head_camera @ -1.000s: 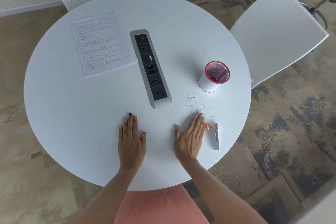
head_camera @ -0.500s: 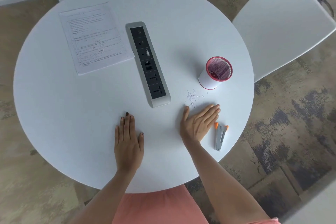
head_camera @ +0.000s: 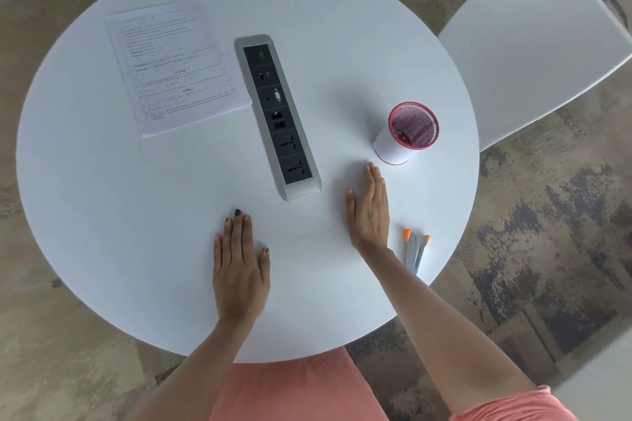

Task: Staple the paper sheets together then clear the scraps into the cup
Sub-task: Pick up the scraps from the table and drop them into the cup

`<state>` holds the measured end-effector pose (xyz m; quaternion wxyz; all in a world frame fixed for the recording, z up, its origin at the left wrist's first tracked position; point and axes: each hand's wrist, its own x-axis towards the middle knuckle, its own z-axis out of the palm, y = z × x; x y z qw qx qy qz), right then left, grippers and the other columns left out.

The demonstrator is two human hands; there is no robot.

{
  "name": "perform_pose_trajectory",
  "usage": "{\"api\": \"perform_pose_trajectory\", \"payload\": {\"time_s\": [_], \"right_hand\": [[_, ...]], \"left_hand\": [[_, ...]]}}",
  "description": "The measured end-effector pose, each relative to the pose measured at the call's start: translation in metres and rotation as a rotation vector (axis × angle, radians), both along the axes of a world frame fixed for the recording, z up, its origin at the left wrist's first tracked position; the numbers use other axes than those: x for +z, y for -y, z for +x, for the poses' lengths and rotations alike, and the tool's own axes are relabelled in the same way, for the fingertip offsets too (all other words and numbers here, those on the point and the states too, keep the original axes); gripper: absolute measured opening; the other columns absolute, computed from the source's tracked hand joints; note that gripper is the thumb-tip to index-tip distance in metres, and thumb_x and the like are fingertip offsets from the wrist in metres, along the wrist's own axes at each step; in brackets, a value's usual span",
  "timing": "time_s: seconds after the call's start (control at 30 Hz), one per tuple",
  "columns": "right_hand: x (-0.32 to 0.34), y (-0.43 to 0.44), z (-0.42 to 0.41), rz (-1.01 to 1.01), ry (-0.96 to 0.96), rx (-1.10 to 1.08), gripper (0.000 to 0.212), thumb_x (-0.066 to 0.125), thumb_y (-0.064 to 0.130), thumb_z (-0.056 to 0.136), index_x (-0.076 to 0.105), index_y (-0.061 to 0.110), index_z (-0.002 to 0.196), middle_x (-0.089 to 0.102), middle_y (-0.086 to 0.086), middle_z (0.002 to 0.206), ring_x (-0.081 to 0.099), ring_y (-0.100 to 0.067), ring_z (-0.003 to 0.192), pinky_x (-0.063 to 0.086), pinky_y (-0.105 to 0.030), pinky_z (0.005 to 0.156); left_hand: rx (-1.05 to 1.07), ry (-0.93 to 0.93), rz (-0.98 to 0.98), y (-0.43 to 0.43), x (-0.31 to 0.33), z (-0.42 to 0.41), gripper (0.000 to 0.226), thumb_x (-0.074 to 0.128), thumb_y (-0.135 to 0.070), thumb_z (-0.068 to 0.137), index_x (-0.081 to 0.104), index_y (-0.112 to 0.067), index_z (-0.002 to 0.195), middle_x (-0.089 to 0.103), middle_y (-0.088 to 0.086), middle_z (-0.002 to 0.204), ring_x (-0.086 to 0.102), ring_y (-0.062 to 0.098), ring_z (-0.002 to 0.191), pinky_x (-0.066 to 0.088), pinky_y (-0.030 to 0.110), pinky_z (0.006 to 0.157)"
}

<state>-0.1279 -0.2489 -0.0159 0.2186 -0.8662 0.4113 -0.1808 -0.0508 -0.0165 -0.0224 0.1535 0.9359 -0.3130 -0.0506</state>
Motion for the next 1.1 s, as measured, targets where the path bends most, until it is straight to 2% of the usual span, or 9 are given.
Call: {"api": "perform_pose_trajectory", "payload": {"time_s": [0.23, 0.33, 0.47, 0.6, 0.67, 0.73, 0.93, 1.03, 1.1], "right_hand": [[0.003, 0.019, 0.010, 0.094, 0.050, -0.037, 0.053, 0.027, 0.029, 0.099, 0.034, 0.001, 0.143, 0.036, -0.015, 0.150, 0.029, -0.028, 0.141, 0.021, -0.042, 0.118], [0.003, 0.018, 0.006, 0.080, 0.047, 0.026, 0.046, 0.032, 0.018, 0.099, 0.039, 0.000, 0.140, 0.040, -0.015, 0.148, 0.032, -0.028, 0.140, 0.028, -0.044, 0.115], [0.009, -0.002, -0.011, 0.063, 0.067, 0.206, 0.044, 0.035, 0.001, 0.095, 0.043, 0.001, 0.139, 0.043, -0.011, 0.147, 0.034, -0.023, 0.139, 0.024, -0.034, 0.117], [0.008, -0.025, -0.028, 0.065, 0.119, 0.086, 0.053, 0.032, -0.010, 0.088, 0.040, 0.001, 0.139, 0.043, -0.012, 0.146, 0.034, -0.024, 0.139, 0.021, -0.032, 0.119], [0.003, -0.040, -0.033, 0.059, 0.082, -0.070, 0.055, 0.036, -0.007, 0.087, 0.033, -0.001, 0.142, 0.036, -0.016, 0.150, 0.026, -0.028, 0.143, 0.017, -0.036, 0.120], [-0.001, -0.053, -0.031, 0.076, 0.022, -0.165, 0.056, 0.040, 0.006, 0.091, 0.026, -0.003, 0.145, 0.028, -0.018, 0.153, 0.020, -0.030, 0.145, 0.012, -0.038, 0.120], [0.002, -0.050, -0.001, 0.084, -0.033, -0.036, 0.063, 0.028, 0.034, 0.097, 0.019, -0.002, 0.148, 0.020, -0.017, 0.157, 0.013, -0.027, 0.147, 0.000, -0.028, 0.120], [0.007, -0.027, 0.012, 0.071, -0.005, -0.024, 0.058, 0.028, 0.028, 0.098, 0.022, -0.001, 0.147, 0.022, -0.017, 0.156, 0.014, -0.028, 0.146, 0.001, -0.029, 0.120], [0.011, -0.008, 0.025, 0.039, -0.020, -0.019, 0.052, 0.033, 0.013, 0.097, 0.026, -0.003, 0.145, 0.026, -0.019, 0.154, 0.020, -0.032, 0.145, 0.007, -0.035, 0.120]], "left_hand": [[0.005, -0.005, -0.007, 0.001, 0.000, 0.000, 0.058, 0.031, -0.028, 0.100, 0.025, -0.003, 0.152, 0.022, 0.010, 0.162, 0.019, 0.024, 0.151, 0.018, 0.045, 0.123], [0.007, -0.005, -0.007, 0.001, 0.001, 0.000, 0.059, 0.031, -0.028, 0.100, 0.024, -0.003, 0.153, 0.021, 0.009, 0.162, 0.019, 0.023, 0.151, 0.018, 0.043, 0.123], [0.010, -0.011, -0.012, 0.000, 0.001, 0.000, 0.058, 0.031, -0.028, 0.100, 0.025, -0.003, 0.153, 0.021, 0.009, 0.162, 0.017, 0.022, 0.151, 0.016, 0.043, 0.123], [0.007, -0.008, -0.023, 0.000, 0.000, 0.000, 0.058, 0.032, -0.029, 0.101, 0.025, -0.003, 0.152, 0.021, 0.010, 0.162, 0.018, 0.023, 0.151, 0.016, 0.043, 0.123], [0.005, -0.002, -0.017, -0.001, 0.001, -0.001, 0.058, 0.033, -0.028, 0.101, 0.024, -0.003, 0.152, 0.020, 0.010, 0.163, 0.017, 0.023, 0.151, 0.016, 0.043, 0.123], [0.004, -0.002, -0.014, -0.001, 0.001, -0.001, 0.059, 0.034, -0.028, 0.101, 0.024, -0.003, 0.153, 0.020, 0.010, 0.163, 0.017, 0.023, 0.151, 0.016, 0.043, 0.124], [0.006, -0.004, -0.014, -0.001, -0.001, 0.000, 0.059, 0.034, -0.027, 0.100, 0.024, -0.003, 0.153, 0.020, 0.010, 0.163, 0.018, 0.025, 0.151, 0.016, 0.043, 0.123], [0.008, -0.012, -0.018, 0.000, -0.001, -0.001, 0.059, 0.034, -0.027, 0.100, 0.025, -0.003, 0.152, 0.021, 0.010, 0.162, 0.019, 0.025, 0.151, 0.017, 0.043, 0.123], [0.011, -0.010, -0.026, 0.001, -0.001, -0.001, 0.058, 0.035, -0.027, 0.100, 0.025, -0.004, 0.152, 0.022, 0.009, 0.162, 0.020, 0.024, 0.151, 0.017, 0.043, 0.123]]}}
